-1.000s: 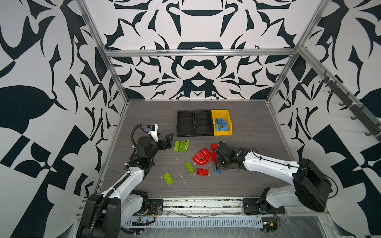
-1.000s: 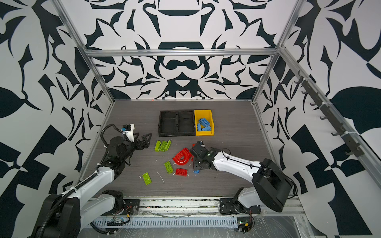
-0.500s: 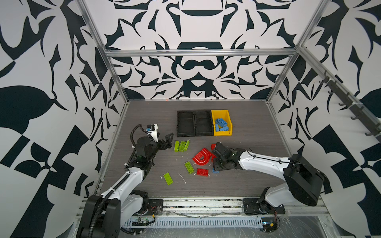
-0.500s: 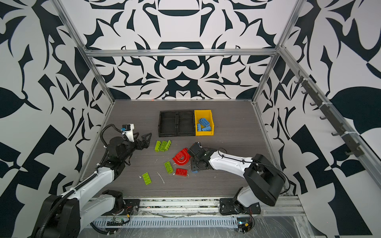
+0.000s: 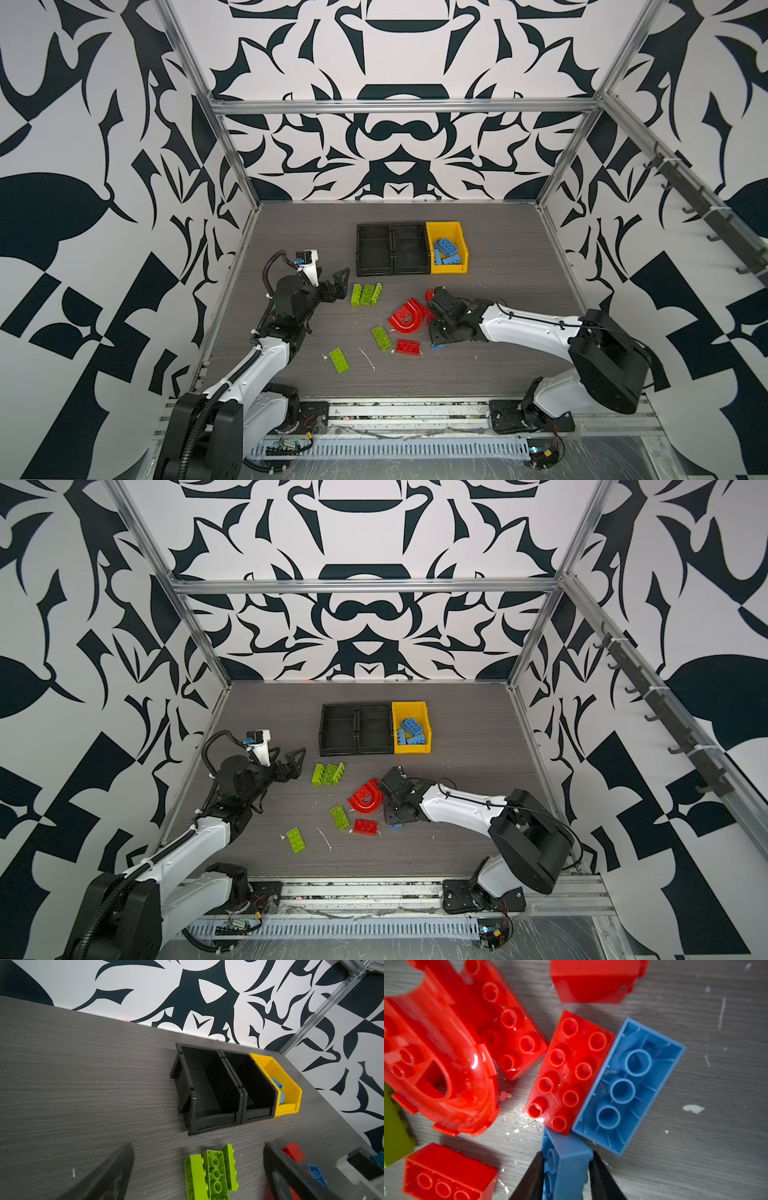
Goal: Sort the legos into containers by color
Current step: Pick up the lego from the bottom-center of the table.
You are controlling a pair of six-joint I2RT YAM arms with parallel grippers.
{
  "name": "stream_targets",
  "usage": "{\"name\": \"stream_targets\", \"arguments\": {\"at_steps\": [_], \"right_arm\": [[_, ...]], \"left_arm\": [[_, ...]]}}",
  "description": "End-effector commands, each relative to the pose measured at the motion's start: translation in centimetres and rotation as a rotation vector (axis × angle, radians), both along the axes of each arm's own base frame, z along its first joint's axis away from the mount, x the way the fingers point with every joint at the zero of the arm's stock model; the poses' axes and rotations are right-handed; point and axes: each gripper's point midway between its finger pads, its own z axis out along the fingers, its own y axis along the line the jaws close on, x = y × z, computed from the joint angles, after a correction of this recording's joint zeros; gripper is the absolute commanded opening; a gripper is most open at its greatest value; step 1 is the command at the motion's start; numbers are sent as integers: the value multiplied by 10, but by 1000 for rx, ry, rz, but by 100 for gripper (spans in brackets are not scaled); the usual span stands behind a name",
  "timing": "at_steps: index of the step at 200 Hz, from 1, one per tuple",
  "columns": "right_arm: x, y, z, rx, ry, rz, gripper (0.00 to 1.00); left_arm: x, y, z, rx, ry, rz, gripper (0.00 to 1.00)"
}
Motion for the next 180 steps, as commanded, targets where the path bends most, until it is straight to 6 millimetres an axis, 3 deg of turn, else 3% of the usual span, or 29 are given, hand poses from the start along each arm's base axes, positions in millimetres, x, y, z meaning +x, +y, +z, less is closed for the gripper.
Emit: {"name": "stream_targets", "arguments": {"at_steps": [1,64,114,148,180], "right_arm": [[2,-4,5,-13,-29,-5,34],[3,-8,15,-10,-60,-16,26],[10,-17,41,-20,-135,-9,24],[26,-15,62,-12,-185,20,24],[54,-18,85,36,-236,16,24]], "left_arm": [[-1,0,-1,-5,-2,4,100],[-1,0,-1,-5,-3,4,99],[-2,1,-1,-4,-3,5,99],[-2,1,-1,-4,-5,5,99],[-2,1,-1,-4,-2,6,99]]}}
